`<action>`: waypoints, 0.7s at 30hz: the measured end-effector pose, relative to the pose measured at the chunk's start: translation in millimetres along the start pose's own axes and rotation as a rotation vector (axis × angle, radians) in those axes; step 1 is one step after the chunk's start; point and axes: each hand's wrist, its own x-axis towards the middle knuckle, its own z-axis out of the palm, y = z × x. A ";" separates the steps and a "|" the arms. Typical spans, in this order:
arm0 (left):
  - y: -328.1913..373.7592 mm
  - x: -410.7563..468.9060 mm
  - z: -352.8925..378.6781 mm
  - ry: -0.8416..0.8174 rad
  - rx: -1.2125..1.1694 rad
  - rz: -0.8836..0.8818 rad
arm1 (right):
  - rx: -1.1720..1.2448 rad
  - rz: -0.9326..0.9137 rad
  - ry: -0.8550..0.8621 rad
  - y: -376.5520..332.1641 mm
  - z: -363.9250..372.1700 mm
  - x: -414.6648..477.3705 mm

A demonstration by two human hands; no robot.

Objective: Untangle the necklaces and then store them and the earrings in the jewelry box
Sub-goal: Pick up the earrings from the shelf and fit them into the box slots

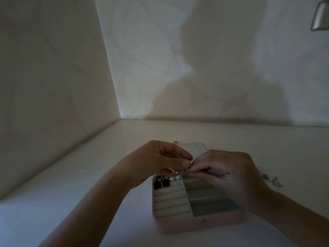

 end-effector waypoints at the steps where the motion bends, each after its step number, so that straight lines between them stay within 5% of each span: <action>1: 0.4 -0.7 -0.8 -0.013 0.015 0.009 | 0.005 0.000 0.002 -0.3 -0.3 0.4; 14: 5.8 -6.9 0.7 0.063 0.351 0.213 | -0.021 0.069 0.011 -5.1 0.7 -1.8; 21: 4.1 -12.0 -29.6 0.007 0.523 -0.015 | 0.077 0.247 -0.080 2.2 0.8 -0.5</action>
